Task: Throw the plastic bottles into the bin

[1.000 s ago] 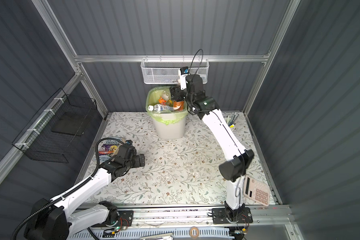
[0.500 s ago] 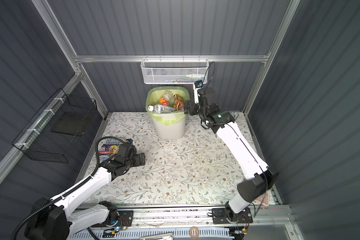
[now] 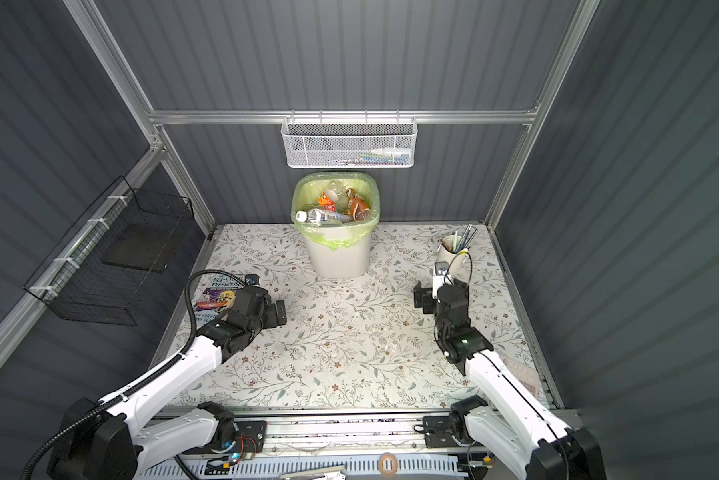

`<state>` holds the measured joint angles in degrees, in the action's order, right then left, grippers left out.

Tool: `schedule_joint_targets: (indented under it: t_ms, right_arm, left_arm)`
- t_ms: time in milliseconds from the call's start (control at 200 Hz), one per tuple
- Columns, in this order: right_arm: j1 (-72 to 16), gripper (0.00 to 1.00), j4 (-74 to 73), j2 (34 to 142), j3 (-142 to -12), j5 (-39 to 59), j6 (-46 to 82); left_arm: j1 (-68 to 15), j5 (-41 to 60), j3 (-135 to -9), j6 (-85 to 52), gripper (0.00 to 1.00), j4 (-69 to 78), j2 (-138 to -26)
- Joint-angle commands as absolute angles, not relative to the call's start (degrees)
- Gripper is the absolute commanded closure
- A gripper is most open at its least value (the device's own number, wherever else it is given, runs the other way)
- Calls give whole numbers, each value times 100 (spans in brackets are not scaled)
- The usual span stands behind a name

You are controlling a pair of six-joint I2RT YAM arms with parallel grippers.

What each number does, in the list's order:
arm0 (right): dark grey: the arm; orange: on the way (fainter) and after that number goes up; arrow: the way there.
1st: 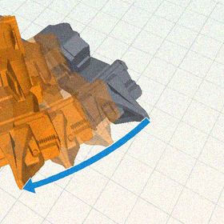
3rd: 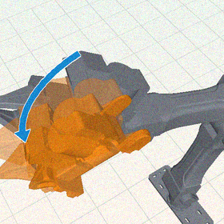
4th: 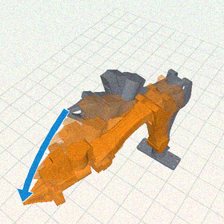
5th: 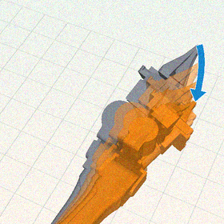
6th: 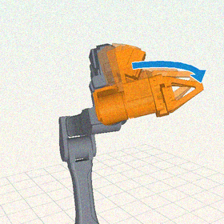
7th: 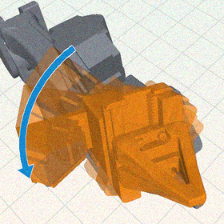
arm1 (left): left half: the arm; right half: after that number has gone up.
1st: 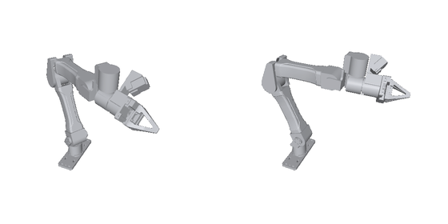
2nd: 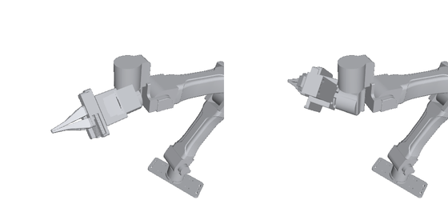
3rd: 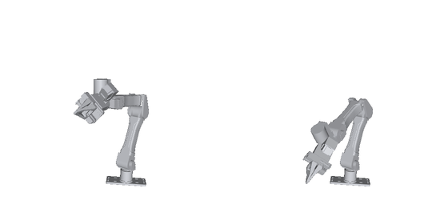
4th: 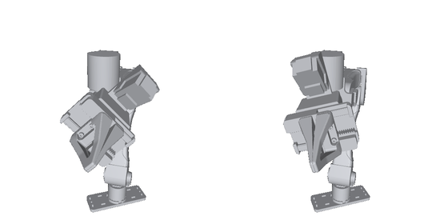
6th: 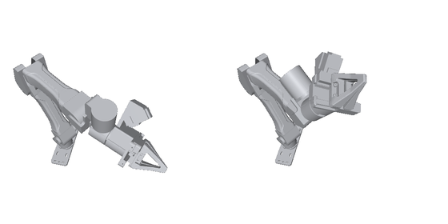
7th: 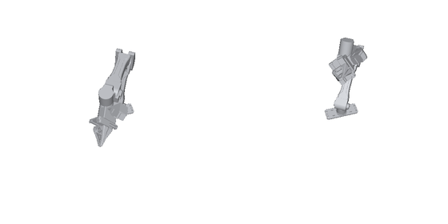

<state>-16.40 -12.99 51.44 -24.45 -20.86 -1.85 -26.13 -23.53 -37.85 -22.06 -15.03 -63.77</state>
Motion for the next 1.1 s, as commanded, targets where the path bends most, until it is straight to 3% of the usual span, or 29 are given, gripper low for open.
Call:
schedule_joint_targets:
  t_ms: [0, 215, 500, 610, 700, 820, 945, 1096]
  right_arm:
    - [-1351, 1, -2875, 4987, -1732, -2285, -249]
    - [-917, 1, -4530, 5710, -882, -1651, -267]
    - [-482, 1, -5924, 7319, -1209, -1275, -396]
    - [-83, 1, -6157, 7891, -1362, -473, -76]
    - [8, 1, -6826, 8522, -1380, -357, -35]
    - [155, 1, -6007, 8298, -1594, -175, 125]
    - [308, 1, -5442, 8330, -1918, -3, 261]
    - [374, 1, -5565, 8365, -1883, 134, 299]
  left_arm:
    - [-2572, -2842, -3696, -2014, 0, -1165, -6404]
    - [-2573, -3824, -3635, -1690, 0, -717, -6593]
    - [-2562, -5031, -3085, -1520, 0, 200, -6577]
    - [-2566, -5460, -2992, -1510, 0, 369, -6662]
    - [-2562, -5775, -2872, -1343, 0, 743, -6739]
    - [-2550, -5969, -2431, -722, 0, 2057, -7003]
    - [-2434, -5535, -2075, 383, 0, 4072, -7806]
    - [-2250, -5156, -2292, 990, 0, 5198, -8989]
